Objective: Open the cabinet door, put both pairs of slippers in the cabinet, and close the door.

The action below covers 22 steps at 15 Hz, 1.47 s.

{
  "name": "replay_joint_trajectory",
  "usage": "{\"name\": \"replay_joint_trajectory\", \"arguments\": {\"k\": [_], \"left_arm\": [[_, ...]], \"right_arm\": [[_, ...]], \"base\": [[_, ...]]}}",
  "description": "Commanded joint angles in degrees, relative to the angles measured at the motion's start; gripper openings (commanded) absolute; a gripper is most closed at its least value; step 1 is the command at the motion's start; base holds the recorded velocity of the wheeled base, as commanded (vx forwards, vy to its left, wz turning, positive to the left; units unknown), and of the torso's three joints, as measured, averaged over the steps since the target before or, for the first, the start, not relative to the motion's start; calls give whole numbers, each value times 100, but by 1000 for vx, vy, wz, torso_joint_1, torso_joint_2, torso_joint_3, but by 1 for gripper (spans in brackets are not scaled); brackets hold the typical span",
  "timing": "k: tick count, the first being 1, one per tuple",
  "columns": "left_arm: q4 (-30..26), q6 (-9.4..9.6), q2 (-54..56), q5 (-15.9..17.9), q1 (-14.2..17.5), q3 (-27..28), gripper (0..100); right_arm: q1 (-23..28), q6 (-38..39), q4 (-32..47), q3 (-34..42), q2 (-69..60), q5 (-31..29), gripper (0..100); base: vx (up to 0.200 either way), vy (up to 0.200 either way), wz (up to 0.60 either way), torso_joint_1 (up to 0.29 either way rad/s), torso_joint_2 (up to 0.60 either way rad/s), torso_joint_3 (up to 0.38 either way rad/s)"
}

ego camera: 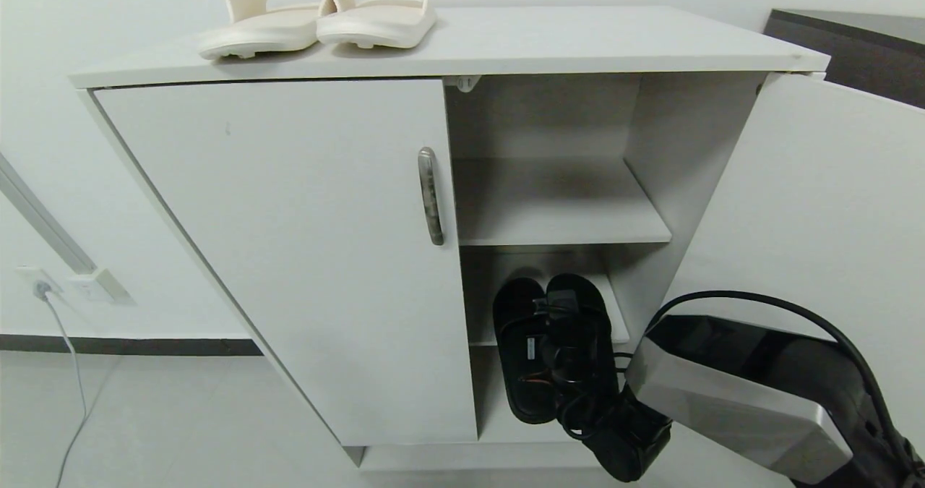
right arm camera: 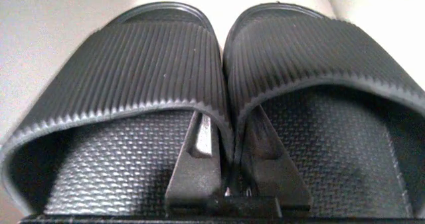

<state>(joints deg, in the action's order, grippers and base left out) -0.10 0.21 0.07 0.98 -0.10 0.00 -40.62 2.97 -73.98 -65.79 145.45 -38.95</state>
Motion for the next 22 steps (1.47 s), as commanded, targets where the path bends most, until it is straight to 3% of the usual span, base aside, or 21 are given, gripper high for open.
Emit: {"name": "replay_joint_trajectory", "arguments": {"k": [1,6,13,22], "left_arm": [[1,-12,-7,-1,1,0,0],[1,-12,-7,-1,1,0,0],[1,-12,-7,-18,1,0,0],[1,-12,-7,-27,1,0,0]], "right_arm": [[98,37,464,-461,10,10,0],[300,581,2169,-1814,186,256,0],[590,371,2397,-3247,898,239,0],[696,344,2591,-3651,1074,247,0]], "base": [[0,0,0,0,0,0],[0,0,0,0,0,0],[0,0,0,0,0,0],[0,0,0,0,0,0]]}}
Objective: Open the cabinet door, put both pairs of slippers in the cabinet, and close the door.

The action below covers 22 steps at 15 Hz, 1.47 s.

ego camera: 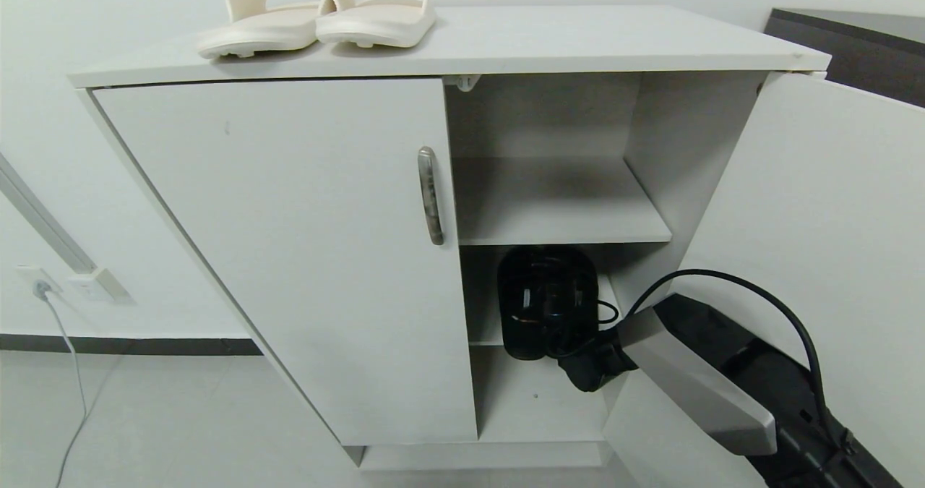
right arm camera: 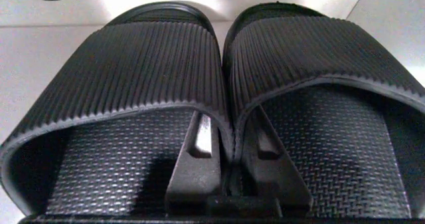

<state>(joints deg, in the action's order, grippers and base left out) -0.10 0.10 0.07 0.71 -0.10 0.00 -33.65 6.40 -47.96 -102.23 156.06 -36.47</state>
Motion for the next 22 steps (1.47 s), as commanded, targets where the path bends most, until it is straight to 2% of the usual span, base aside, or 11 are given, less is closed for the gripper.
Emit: {"name": "replay_joint_trajectory", "arguments": {"k": [1,4,5,8,12,15,16,20,22], "left_arm": [[1,-1,-7,0,1,0,0],[1,-1,-7,0,1,0,0],[1,-1,-7,0,1,0,0],[1,-1,-7,0,1,0,0],[1,-1,-7,0,1,0,0],[1,-1,-7,0,1,0,0],[1,-1,-7,0,1,0,0],[1,-1,-7,0,1,0,0],[1,-1,-7,0,1,0,0]], "right_arm": [[-2,2,6,-7,21,0,0],[-2,2,6,-16,47,0,0],[-2,2,6,-7,47,0,100],[-28,2,-21,274,-32,-9,100],[-98,10,-337,1267,-647,-9,100],[-177,28,-733,2199,-1122,-9,100],[-274,107,-926,2867,-1447,-9,100],[-705,230,-1409,4457,-2273,-9,100],[-889,353,-1418,5011,-2625,-26,100]], "base": [[0,0,0,0,0,0],[0,0,0,0,0,0],[0,0,0,0,0,0],[0,0,0,0,0,0],[0,0,0,0,0,0],[0,0,0,0,0,0],[0,0,0,0,0,0],[0,0,0,0,0,0],[0,0,0,0,0,0]]}}
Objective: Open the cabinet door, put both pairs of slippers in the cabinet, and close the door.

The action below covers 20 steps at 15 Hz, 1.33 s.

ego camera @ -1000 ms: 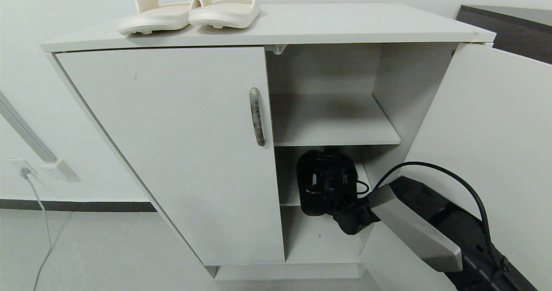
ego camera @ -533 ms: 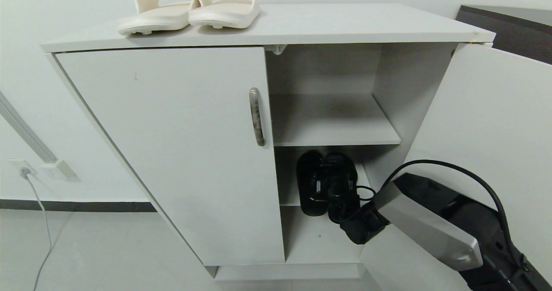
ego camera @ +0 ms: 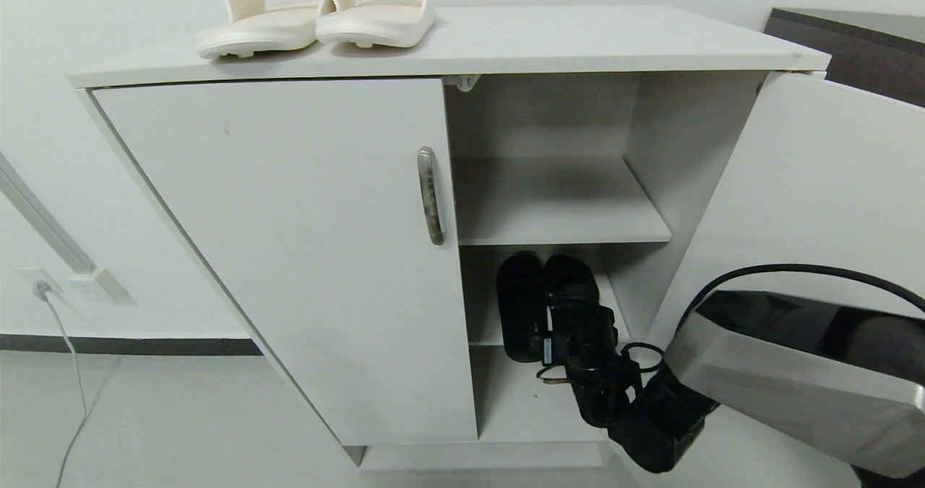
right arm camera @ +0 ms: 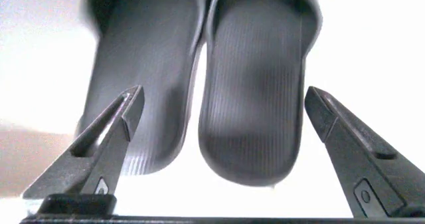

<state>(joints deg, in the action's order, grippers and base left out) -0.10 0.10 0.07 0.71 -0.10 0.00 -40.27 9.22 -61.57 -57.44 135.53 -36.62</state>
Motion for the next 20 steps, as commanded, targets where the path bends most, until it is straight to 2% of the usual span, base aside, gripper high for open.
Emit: {"name": "replay_joint_trajectory", "arguments": {"k": [1,5,14,20], "left_arm": [[1,-1,-7,0,1,0,0],[1,-1,-7,8,1,0,0],[1,-1,-7,8,1,0,0],[1,8,-7,8,1,0,0]], "right_arm": [[-280,98,-56,708,-695,-21,100],[-280,89,-39,778,-765,-21,100],[-333,89,-65,857,-774,-21,100],[-333,45,-320,1016,-853,-12,100]], "base": [[0,0,0,0,0,0],[0,0,0,0,0,0],[-200,0,0,4,1,2],[0,0,0,0,0,0]]}}
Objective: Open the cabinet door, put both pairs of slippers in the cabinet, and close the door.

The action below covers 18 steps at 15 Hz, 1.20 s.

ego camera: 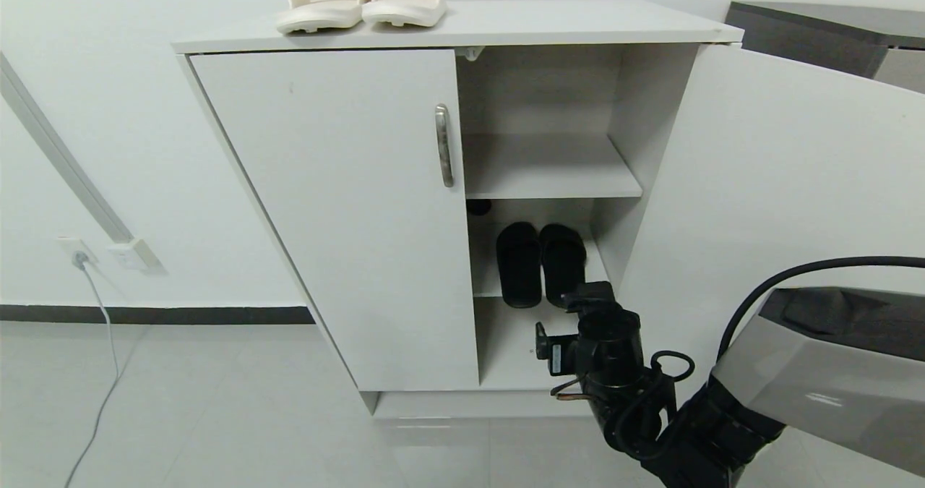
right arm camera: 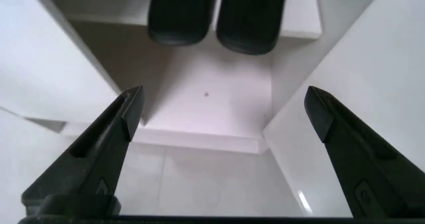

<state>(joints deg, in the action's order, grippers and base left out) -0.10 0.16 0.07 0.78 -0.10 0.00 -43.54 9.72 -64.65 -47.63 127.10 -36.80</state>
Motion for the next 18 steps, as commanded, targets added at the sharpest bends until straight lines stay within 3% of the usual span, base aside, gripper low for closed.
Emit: {"name": "replay_joint_trajectory", "arguments": {"k": [1,10,18], "left_arm": [[1,2,-7,1,1,0,0],[1,2,-7,10,1,0,0],[-8,11,-7,19,1,9,0]], "right_arm": [[-5,-5,-13,34,-10,15,100],[-5,-5,-13,43,8,15,100],[4,-14,-189,70,78,-29,100]], "base": [[0,0,0,0,0,0],[0,0,0,0,0,6],[0,0,0,-1,5,175]]}}
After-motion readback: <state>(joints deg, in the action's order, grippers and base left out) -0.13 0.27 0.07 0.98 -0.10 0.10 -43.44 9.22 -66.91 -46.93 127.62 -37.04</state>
